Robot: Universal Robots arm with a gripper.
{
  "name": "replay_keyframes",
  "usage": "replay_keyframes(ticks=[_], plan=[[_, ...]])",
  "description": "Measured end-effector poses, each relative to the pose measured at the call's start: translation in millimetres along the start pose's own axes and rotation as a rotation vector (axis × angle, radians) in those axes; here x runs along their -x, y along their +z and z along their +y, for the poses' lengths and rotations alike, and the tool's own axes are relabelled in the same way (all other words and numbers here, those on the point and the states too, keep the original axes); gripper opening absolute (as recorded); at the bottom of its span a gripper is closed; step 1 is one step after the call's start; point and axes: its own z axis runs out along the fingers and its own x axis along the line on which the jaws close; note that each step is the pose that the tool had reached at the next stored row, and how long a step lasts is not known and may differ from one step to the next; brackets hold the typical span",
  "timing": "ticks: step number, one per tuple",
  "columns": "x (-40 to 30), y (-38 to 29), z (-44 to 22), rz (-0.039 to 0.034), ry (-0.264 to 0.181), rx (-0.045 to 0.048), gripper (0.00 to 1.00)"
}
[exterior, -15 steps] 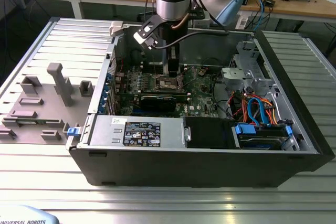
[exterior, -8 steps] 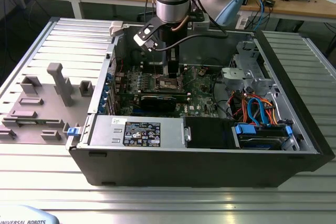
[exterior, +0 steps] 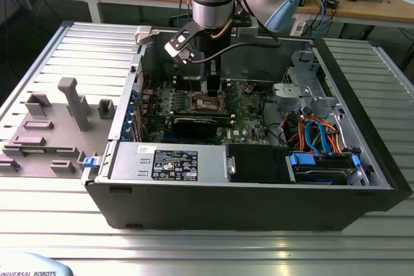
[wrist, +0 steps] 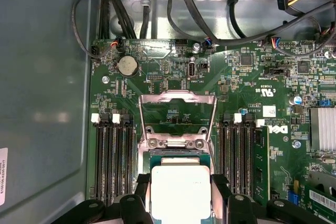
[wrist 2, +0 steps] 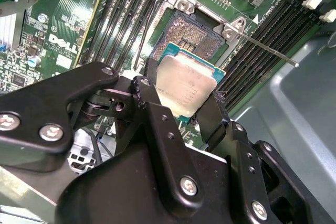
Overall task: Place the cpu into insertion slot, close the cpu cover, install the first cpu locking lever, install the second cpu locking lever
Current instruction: 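Place the cpu into insertion slot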
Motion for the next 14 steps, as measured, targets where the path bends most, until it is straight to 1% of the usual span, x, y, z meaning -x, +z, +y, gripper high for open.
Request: replay_keyframes(ticks=[4,14], plan=[[0.0,1.7,-0.2,0.0001,0.0,0.0,0.54],[0.1,9.3,-1.0,-0.0002,0.0,-0.0003,0.54]])
